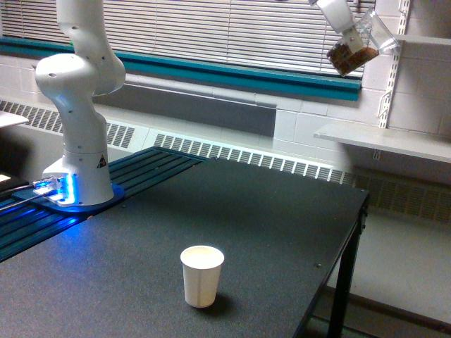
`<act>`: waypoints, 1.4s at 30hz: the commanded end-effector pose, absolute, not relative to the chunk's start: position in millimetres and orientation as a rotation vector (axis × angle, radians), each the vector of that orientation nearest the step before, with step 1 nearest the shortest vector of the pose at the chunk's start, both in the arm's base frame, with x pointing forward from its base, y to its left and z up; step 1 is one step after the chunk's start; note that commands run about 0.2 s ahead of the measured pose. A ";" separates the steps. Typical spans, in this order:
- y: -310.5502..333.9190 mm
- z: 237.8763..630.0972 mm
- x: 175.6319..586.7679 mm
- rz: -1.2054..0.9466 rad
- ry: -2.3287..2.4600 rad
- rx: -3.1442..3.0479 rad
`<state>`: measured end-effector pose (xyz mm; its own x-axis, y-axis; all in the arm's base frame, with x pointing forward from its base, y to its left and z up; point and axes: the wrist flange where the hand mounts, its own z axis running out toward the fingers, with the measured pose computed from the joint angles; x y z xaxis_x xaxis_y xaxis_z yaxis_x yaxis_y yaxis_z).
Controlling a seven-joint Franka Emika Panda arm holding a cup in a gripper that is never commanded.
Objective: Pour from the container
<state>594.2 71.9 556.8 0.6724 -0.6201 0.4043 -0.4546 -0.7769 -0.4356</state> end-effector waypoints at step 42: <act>-9.1 522.0 556.9 -0.769 1.119 -2.524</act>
